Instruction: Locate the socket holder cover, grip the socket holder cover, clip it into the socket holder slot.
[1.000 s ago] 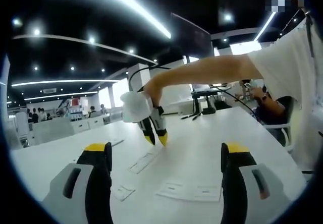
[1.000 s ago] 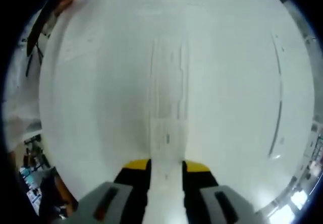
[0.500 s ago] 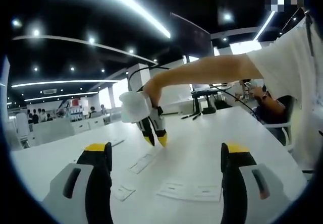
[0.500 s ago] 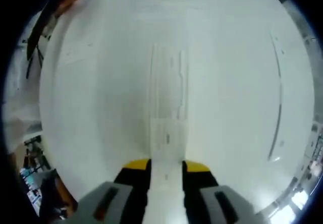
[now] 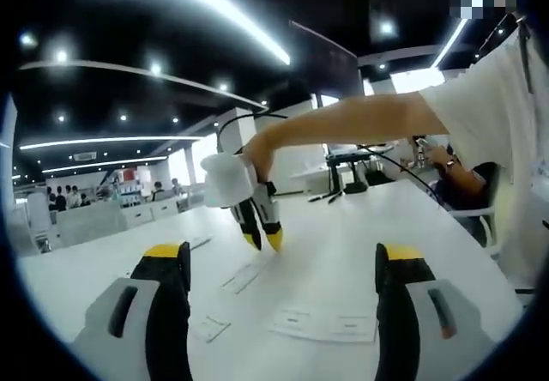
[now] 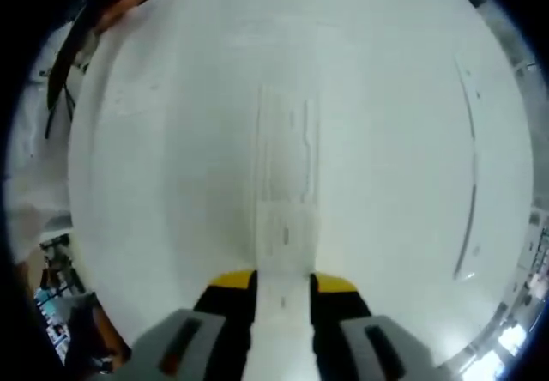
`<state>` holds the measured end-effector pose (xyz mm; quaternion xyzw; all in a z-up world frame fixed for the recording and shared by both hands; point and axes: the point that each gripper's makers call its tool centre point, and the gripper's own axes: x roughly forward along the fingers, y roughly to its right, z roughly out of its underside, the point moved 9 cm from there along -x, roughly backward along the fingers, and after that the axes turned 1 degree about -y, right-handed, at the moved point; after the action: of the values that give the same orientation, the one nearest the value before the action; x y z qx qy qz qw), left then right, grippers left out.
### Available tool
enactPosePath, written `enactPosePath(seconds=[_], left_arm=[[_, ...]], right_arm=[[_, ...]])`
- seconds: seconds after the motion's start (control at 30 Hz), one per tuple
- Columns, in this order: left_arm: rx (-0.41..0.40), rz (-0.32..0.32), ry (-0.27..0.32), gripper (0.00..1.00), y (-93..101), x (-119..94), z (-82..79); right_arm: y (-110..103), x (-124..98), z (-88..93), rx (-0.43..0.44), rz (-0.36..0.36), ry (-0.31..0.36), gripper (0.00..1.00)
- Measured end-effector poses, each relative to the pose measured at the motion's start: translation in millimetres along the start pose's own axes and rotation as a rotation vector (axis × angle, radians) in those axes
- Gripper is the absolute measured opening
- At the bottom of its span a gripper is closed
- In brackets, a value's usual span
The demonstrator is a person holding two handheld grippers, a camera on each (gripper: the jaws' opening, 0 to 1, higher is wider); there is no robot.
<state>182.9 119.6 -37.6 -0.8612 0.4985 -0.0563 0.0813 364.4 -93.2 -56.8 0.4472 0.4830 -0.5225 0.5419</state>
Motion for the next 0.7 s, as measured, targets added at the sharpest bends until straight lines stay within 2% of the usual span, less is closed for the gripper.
enactPosePath(seconds=[0.7], left_arm=[[0.004, 0.006, -0.005, 0.87, -0.3, 0.5, -0.2]], right_arm=[[-0.7, -0.9, -4.6, -0.006, 0.006, 0.003, 0.26]])
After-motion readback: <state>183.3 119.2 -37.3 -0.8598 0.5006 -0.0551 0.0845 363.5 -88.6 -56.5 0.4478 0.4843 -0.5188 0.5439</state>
